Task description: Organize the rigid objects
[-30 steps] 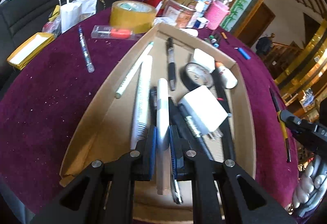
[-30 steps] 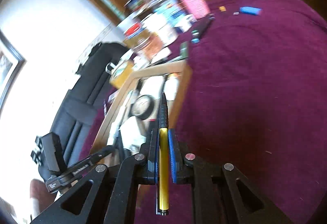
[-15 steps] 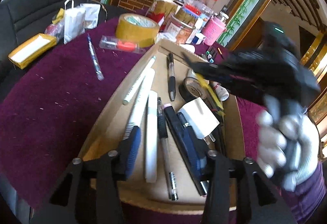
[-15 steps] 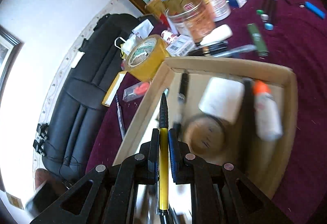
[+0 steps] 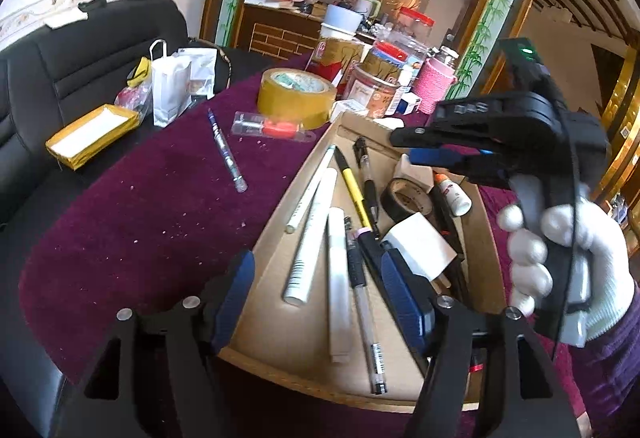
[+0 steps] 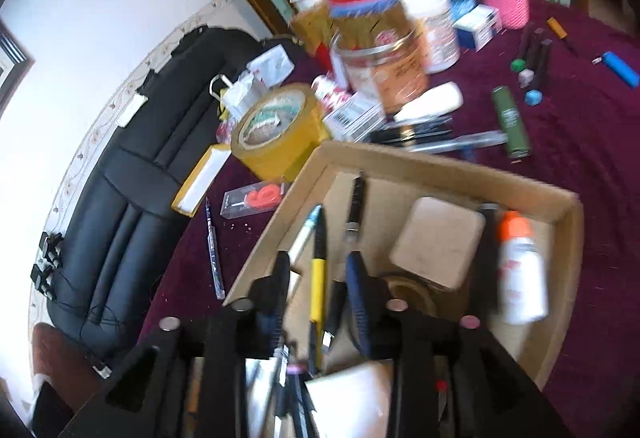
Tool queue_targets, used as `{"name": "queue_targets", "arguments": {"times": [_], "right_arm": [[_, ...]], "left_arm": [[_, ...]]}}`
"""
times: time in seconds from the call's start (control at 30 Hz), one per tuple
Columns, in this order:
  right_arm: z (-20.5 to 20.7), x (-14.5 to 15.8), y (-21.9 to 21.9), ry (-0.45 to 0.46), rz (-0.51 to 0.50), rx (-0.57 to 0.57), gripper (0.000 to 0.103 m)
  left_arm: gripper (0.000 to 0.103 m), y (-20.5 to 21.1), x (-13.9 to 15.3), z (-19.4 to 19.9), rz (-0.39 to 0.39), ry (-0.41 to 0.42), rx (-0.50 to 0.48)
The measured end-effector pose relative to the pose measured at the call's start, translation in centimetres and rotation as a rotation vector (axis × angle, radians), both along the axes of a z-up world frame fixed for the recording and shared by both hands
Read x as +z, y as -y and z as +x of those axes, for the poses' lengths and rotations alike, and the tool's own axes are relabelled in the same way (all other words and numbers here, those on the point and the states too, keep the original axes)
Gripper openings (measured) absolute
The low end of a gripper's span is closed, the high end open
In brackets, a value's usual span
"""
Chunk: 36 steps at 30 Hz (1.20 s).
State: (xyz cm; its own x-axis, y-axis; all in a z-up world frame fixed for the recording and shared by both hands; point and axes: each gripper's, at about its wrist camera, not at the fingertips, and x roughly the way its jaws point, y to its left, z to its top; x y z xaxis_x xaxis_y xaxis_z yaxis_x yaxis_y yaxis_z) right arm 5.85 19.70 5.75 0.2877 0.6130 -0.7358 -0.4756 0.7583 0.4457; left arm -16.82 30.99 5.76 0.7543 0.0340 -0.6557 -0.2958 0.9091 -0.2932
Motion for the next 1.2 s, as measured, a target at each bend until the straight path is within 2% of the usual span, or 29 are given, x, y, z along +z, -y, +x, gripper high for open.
{"name": "queue_targets", "arguments": {"times": [0.03,0.1,0.13,0.2,0.23,0.27,0.3,0.33,0.37,0.43,0.53,0.6,0.73,0.83,1.2], "right_arm": [[-0.7,0.6,1.2,0.034,0.001,-0.007,0.04],[-2.0,1.6,3.2,0.102,-0.009,-0.017,0.051],[-2.7,2.1,4.1,0.137,-0.018,-0.026,0.055],[-4.7,3.1,6.6,0.239,-0.046,-0.058,0.068],[-5.8,3.5,7.9,0.29,-0.06,-0.08,0.071],[-6.5,3.9,8.8,0.326,-0.07,-0.097,0.078],[-7.4,4.3,9.9,0.374,-0.085,-0.122,0.086],[-8.7,4.6,11.2,0.429,-0.106,-0.158,0.089],[-9.4,4.6,11.8,0.455,-0.115,-0.177,0.092],[-11.0,4.7,13.6,0.506,-0.135,-0.232,0.093],[-12.1,4.6,15.4,0.517,-0.144,-0.267,0.093],[-12.6,4.2,16.5,0.526,-0.159,-0.28,0.093],[-13.4,3.5,17.8,0.545,-0.202,-0.3,0.093],[-14.0,3.1,18.4,0.549,-0.219,-0.298,0.093],[-15.6,2.7,18.4,0.594,-0.28,-0.278,0.094]], "left_arm": [[0.066,0.3,0.3,-0.1,0.015,0.009,0.004],[0.066,1.3,1.5,-0.6,0.08,0.048,0.041],[0.066,1.8,2.3,-1.1,0.134,0.071,0.079],[0.078,3.4,4.6,-3.0,0.289,0.163,0.202],[0.096,4.2,5.8,-4.1,0.341,0.228,0.248],[0.103,5.3,7.2,-5.5,0.377,0.325,0.273],[0.103,6.0,8.0,-6.6,0.388,0.409,0.273],[0.103,6.7,8.6,-7.5,0.385,0.485,0.26],[0.103,7.3,9.0,-7.8,0.374,0.525,0.246],[0.103,8.0,9.3,-6.5,0.355,0.467,0.206],[0.103,8.8,8.4,-4.0,0.267,0.326,0.085],[0.103,9.4,7.9,-3.4,0.231,0.294,0.055],[0.103,11.5,6.9,-2.5,0.228,0.211,0.009],[0.103,12.9,5.9,-1.8,0.253,0.128,-0.023],[0.103,12.4,4.1,-0.6,0.209,0.012,0.037]]}}
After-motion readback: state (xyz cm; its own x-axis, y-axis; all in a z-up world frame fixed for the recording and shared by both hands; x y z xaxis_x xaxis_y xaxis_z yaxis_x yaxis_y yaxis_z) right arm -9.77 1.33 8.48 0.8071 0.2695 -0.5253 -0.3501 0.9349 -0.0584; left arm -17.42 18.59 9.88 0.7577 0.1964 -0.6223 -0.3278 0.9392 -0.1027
